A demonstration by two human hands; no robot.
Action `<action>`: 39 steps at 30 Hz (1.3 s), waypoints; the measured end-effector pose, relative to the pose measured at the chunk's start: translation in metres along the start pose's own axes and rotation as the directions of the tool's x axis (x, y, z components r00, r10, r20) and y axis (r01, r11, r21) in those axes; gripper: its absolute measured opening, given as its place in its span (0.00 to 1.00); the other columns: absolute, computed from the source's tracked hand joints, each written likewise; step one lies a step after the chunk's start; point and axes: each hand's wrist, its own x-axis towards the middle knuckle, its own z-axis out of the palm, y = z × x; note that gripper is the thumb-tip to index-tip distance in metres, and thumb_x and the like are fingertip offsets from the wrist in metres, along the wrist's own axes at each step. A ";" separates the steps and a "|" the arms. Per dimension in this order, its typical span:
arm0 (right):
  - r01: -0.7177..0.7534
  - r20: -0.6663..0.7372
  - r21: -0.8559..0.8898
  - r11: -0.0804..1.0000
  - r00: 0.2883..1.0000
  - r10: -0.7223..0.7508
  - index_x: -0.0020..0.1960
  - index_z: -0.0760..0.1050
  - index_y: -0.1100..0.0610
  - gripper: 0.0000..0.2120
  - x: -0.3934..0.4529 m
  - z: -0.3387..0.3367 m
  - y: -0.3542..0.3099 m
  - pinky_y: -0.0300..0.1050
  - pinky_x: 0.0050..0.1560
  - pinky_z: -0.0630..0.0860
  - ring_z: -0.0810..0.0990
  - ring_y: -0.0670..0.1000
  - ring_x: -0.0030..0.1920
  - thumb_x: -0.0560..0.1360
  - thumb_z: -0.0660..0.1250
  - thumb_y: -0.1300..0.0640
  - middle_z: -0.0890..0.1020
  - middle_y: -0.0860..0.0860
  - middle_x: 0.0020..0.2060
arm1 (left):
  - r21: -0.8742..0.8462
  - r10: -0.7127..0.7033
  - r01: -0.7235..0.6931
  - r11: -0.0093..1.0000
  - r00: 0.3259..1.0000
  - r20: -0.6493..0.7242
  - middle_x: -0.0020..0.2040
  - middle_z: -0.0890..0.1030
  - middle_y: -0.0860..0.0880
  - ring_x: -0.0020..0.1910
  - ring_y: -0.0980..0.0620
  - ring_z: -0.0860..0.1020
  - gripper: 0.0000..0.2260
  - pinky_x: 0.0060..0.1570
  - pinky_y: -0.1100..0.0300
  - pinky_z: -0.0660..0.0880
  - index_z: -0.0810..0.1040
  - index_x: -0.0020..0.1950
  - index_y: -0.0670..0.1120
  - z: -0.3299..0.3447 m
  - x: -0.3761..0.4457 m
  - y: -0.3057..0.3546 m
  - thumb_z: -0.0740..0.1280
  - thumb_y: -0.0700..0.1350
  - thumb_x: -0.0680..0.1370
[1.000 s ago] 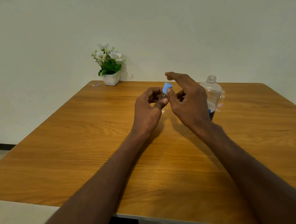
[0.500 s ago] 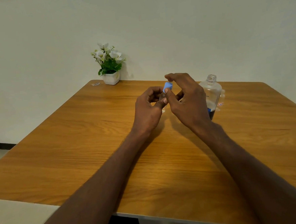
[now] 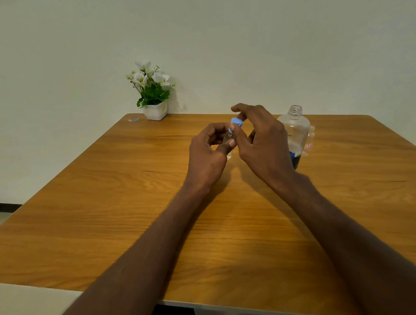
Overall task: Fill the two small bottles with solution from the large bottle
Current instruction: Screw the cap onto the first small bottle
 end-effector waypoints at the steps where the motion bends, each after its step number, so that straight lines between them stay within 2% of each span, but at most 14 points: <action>1: -0.004 0.000 0.001 1.000 1.000 0.004 0.72 0.75 0.55 0.20 0.000 0.001 0.000 0.32 0.46 0.75 0.78 0.42 0.45 0.81 0.71 0.55 0.82 0.51 0.61 | -0.006 0.002 -0.002 1.000 1.000 -0.002 0.52 0.85 0.54 0.53 0.58 0.82 0.13 0.55 0.65 0.78 0.82 0.61 0.45 0.000 0.000 0.000 0.72 0.35 0.78; 2: -0.005 -0.001 0.007 1.000 1.000 0.005 0.73 0.74 0.55 0.22 0.000 0.001 0.000 0.31 0.45 0.75 0.78 0.42 0.44 0.81 0.71 0.55 0.82 0.50 0.62 | -0.013 0.002 -0.002 1.000 1.000 -0.004 0.52 0.85 0.53 0.53 0.57 0.82 0.13 0.55 0.64 0.78 0.82 0.61 0.45 -0.001 0.000 -0.001 0.72 0.35 0.78; 6: -0.012 -0.025 0.003 1.000 1.000 0.012 0.72 0.75 0.57 0.20 0.000 0.001 0.000 0.44 0.49 0.80 0.77 0.43 0.46 0.80 0.71 0.57 0.83 0.52 0.58 | -0.010 -0.015 0.015 1.000 1.000 -0.007 0.51 0.85 0.53 0.52 0.56 0.82 0.13 0.55 0.61 0.79 0.82 0.61 0.44 -0.001 0.001 -0.002 0.73 0.37 0.78; 10: -0.010 -0.007 0.010 1.000 1.000 0.010 0.74 0.72 0.56 0.23 0.000 0.001 -0.002 0.32 0.45 0.74 0.76 0.41 0.42 0.80 0.71 0.56 0.82 0.51 0.61 | -0.020 -0.015 0.015 1.000 1.000 -0.009 0.52 0.85 0.52 0.53 0.55 0.82 0.13 0.55 0.61 0.79 0.82 0.61 0.44 -0.002 0.001 -0.002 0.73 0.36 0.78; 14: 0.015 -0.016 -0.001 1.000 1.000 -0.015 0.72 0.75 0.57 0.21 -0.001 0.002 -0.002 0.39 0.47 0.78 0.76 0.42 0.45 0.80 0.72 0.59 0.82 0.52 0.58 | -0.018 -0.012 0.012 1.000 1.000 -0.005 0.51 0.85 0.52 0.52 0.55 0.82 0.13 0.55 0.59 0.79 0.83 0.61 0.45 -0.002 0.001 -0.002 0.72 0.36 0.77; 18: -0.001 -0.003 -0.012 1.000 1.000 0.001 0.73 0.74 0.56 0.22 0.000 0.002 -0.002 0.29 0.44 0.72 0.77 0.43 0.43 0.80 0.72 0.55 0.81 0.52 0.59 | -0.028 -0.010 0.009 1.000 1.000 -0.007 0.51 0.85 0.52 0.52 0.56 0.82 0.13 0.54 0.62 0.79 0.83 0.60 0.45 -0.002 0.001 -0.002 0.73 0.34 0.77; 19: 0.010 0.012 -0.007 1.000 1.000 -0.010 0.74 0.73 0.56 0.23 0.000 0.001 -0.002 0.30 0.45 0.73 0.78 0.44 0.43 0.80 0.72 0.56 0.81 0.52 0.61 | -0.033 -0.015 0.014 0.999 1.000 -0.007 0.51 0.85 0.51 0.52 0.55 0.82 0.13 0.55 0.60 0.79 0.83 0.60 0.45 -0.002 0.002 -0.002 0.73 0.35 0.77; 21: 0.024 0.022 -0.002 1.000 0.999 -0.024 0.73 0.74 0.56 0.22 -0.001 0.001 -0.002 0.39 0.49 0.79 0.81 0.47 0.45 0.80 0.71 0.58 0.82 0.52 0.62 | -0.027 -0.020 0.020 0.999 1.000 -0.004 0.52 0.85 0.51 0.53 0.54 0.82 0.13 0.57 0.58 0.80 0.83 0.61 0.45 -0.002 0.002 -0.002 0.73 0.36 0.77; 23: 0.019 0.000 -0.008 1.000 1.000 -0.019 0.71 0.76 0.56 0.20 -0.001 0.002 -0.003 0.45 0.49 0.82 0.80 0.47 0.46 0.80 0.71 0.57 0.82 0.53 0.61 | -0.013 -0.011 0.012 1.000 1.000 0.003 0.52 0.85 0.51 0.53 0.54 0.83 0.13 0.56 0.59 0.80 0.82 0.61 0.44 -0.002 0.001 -0.001 0.72 0.35 0.77; 27: 0.022 0.008 0.002 1.000 1.000 -0.022 0.73 0.74 0.55 0.22 -0.001 0.002 -0.003 0.35 0.46 0.77 0.77 0.42 0.47 0.80 0.71 0.57 0.81 0.52 0.62 | -0.031 -0.021 0.021 0.999 1.000 -0.005 0.52 0.85 0.51 0.53 0.55 0.83 0.13 0.55 0.61 0.79 0.82 0.62 0.44 -0.002 0.001 -0.001 0.72 0.35 0.78; 31: 0.007 -0.018 -0.003 1.000 1.000 -0.007 0.68 0.78 0.56 0.17 -0.001 0.002 -0.002 0.41 0.49 0.79 0.77 0.41 0.48 0.80 0.71 0.57 0.83 0.52 0.58 | -0.021 -0.012 0.012 1.000 1.000 0.001 0.52 0.85 0.51 0.53 0.55 0.82 0.13 0.57 0.57 0.80 0.82 0.61 0.44 -0.002 0.000 -0.001 0.72 0.35 0.77; 35: -0.042 0.010 -0.020 0.999 0.999 0.042 0.67 0.78 0.56 0.16 -0.001 0.003 -0.002 0.33 0.47 0.72 0.76 0.42 0.48 0.83 0.67 0.50 0.81 0.51 0.59 | -0.029 -0.003 0.003 1.000 1.000 0.010 0.53 0.85 0.50 0.53 0.54 0.83 0.14 0.56 0.56 0.81 0.82 0.63 0.45 0.001 -0.001 0.000 0.71 0.34 0.78; 37: -0.046 0.012 -0.046 0.998 0.999 0.046 0.64 0.80 0.57 0.14 -0.002 0.003 -0.001 0.34 0.48 0.73 0.76 0.42 0.49 0.83 0.67 0.51 0.81 0.52 0.56 | -0.033 -0.011 0.012 0.999 1.000 0.007 0.52 0.85 0.51 0.52 0.55 0.82 0.15 0.56 0.56 0.81 0.82 0.62 0.46 0.001 -0.001 -0.001 0.72 0.34 0.78; 39: -0.059 0.003 -0.072 0.996 0.998 0.059 0.60 0.81 0.58 0.12 -0.001 0.003 0.001 0.31 0.47 0.70 0.75 0.43 0.48 0.83 0.68 0.51 0.82 0.52 0.53 | -0.030 -0.018 0.018 0.999 1.000 0.008 0.51 0.84 0.52 0.51 0.56 0.82 0.14 0.56 0.56 0.81 0.82 0.62 0.45 0.001 0.000 -0.001 0.72 0.35 0.77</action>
